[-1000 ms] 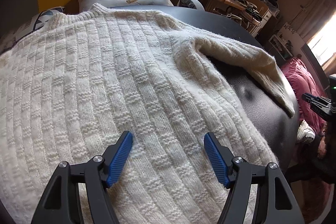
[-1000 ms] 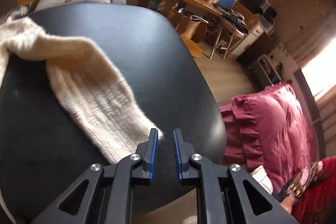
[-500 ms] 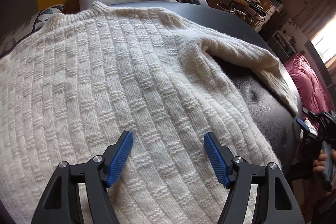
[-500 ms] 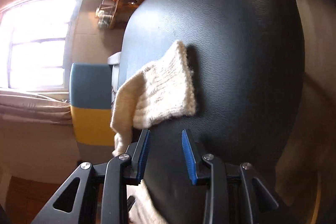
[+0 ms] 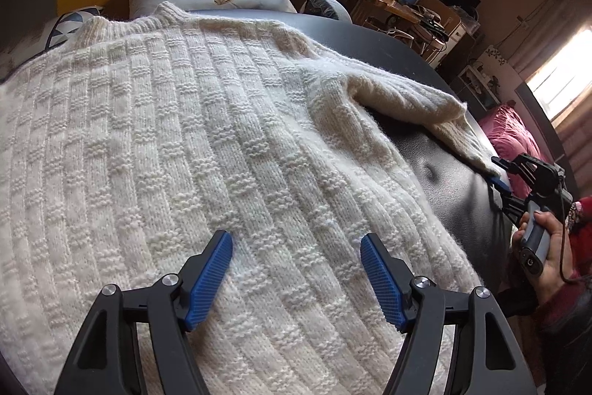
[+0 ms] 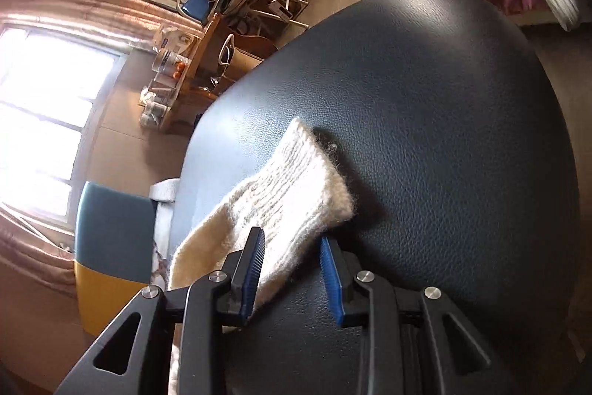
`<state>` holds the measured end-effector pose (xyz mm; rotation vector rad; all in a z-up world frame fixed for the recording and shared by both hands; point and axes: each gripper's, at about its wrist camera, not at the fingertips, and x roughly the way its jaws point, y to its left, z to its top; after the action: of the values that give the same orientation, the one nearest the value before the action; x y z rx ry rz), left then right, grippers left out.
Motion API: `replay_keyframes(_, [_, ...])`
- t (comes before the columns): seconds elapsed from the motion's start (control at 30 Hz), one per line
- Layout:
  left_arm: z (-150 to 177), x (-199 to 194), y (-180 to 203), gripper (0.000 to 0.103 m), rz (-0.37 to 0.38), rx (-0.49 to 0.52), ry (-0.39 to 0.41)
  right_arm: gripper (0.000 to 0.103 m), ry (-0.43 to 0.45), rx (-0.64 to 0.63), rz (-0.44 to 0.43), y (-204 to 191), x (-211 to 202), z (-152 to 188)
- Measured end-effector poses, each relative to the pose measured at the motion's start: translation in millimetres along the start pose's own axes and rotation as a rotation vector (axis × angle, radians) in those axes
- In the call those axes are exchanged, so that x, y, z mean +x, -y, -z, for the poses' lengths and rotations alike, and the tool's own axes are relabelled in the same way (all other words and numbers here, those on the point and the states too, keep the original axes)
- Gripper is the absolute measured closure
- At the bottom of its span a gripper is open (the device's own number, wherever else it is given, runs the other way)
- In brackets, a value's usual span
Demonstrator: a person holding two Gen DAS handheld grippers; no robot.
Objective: Fold clothes
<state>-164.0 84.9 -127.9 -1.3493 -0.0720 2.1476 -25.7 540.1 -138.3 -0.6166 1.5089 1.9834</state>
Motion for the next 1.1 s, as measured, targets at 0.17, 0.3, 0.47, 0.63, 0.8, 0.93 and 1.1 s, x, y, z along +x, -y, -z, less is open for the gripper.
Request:
replay_keyframes(0.17, [-2.1, 0.0, -3.8, 0.029, 0.031, -0.017, 0.007, 0.071, -0.009, 0.074, -0.098, -2.3, 15.5, -9.2])
replay_keyframes(0.3, [1.0, -2.7, -2.7, 0.029, 0.035, -0.016, 0.011, 0.073, 0.018, 0.095, -0.123, 2.7, 26.4, -5.8])
replay_keyframes(0.47, [3.4, -2.9, 2.2, 0.026, 0.022, -0.002, 0.018, 0.072, -0.014, 0.002, -0.116, -11.0, 30.9, -2.9])
replay_keyframes(0.63, [4.3, -2.5, 6.5, 0.025, -0.003, 0.008, 0.013, 0.080, -0.137, 0.031, -0.164, -8.5, 42.6, -10.8])
replay_keyframes(0.8, [2.1, -1.8, 5.7, 0.025, -0.007, 0.005, 0.002, 0.096, -0.129, -0.264, 0.019, -45.6, 34.0, -12.0])
replay_keyframes(0.93, [2.4, -0.4, 9.7, 0.025, -0.036, 0.038, -0.004, 0.097, 0.017, -0.510, -0.008, -89.9, -29.0, -22.3])
replay_keyframes(1.1, [3.0, 3.4, 16.4, 0.021, -0.070, 0.077, -0.010, 0.097, -0.020, -0.578, 0.096, -76.2, -44.1, -35.2])
